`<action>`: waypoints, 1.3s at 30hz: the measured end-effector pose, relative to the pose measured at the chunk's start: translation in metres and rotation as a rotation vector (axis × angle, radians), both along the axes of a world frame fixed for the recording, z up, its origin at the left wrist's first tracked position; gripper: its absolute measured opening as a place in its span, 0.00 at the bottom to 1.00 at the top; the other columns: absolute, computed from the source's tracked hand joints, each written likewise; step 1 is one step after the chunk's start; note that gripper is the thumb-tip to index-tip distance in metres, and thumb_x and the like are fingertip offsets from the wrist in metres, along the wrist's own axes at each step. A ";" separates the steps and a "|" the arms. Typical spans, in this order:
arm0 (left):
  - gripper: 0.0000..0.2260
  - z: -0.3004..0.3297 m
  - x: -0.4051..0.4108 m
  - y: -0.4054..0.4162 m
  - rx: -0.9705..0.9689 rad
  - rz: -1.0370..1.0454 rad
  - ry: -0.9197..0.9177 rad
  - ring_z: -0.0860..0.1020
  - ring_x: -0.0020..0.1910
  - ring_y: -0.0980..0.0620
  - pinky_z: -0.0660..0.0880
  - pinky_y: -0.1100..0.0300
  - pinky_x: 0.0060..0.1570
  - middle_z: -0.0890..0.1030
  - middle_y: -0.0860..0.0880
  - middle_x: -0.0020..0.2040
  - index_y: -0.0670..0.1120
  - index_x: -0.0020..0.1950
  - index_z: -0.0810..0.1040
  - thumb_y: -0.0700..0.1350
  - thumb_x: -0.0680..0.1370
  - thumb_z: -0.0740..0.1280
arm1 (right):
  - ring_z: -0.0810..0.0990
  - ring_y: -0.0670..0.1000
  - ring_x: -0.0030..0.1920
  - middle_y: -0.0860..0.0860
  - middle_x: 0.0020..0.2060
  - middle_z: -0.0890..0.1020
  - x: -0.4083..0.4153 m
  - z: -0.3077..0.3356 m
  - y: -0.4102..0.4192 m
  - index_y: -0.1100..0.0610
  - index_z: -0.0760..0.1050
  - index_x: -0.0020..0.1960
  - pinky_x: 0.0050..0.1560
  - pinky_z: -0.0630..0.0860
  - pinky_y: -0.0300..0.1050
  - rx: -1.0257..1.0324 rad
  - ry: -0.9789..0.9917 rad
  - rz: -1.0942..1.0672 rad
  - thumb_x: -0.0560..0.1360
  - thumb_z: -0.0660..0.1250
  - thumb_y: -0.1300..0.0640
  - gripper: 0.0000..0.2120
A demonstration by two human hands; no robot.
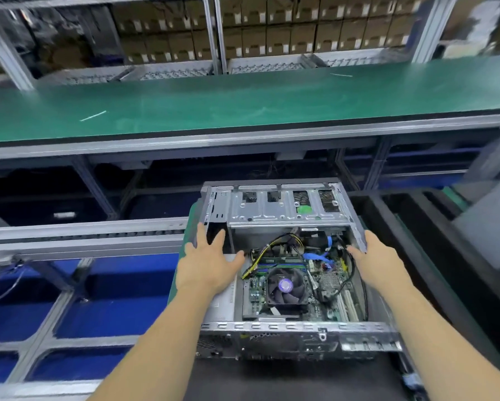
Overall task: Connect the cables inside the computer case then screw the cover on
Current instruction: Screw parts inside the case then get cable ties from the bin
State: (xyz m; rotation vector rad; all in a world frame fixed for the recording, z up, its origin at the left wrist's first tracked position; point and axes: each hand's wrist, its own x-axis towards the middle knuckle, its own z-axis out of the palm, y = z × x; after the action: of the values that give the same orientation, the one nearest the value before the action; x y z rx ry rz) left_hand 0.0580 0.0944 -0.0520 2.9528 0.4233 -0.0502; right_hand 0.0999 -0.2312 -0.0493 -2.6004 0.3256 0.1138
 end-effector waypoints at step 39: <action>0.17 -0.007 -0.209 0.031 0.065 0.399 -0.358 0.71 0.61 0.43 0.68 0.48 0.58 0.74 0.47 0.65 0.47 0.66 0.73 0.51 0.79 0.59 | 0.77 0.62 0.53 0.57 0.48 0.82 -0.166 0.028 0.246 0.58 0.79 0.51 0.55 0.72 0.57 0.011 -0.496 0.817 0.80 0.58 0.55 0.13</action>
State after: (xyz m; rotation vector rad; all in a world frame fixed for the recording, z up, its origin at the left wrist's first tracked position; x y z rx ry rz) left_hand -0.1512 0.1250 -0.0591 2.7894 0.9532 0.5355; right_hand -0.0665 0.0145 -0.0214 -2.4755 -0.9057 -0.2452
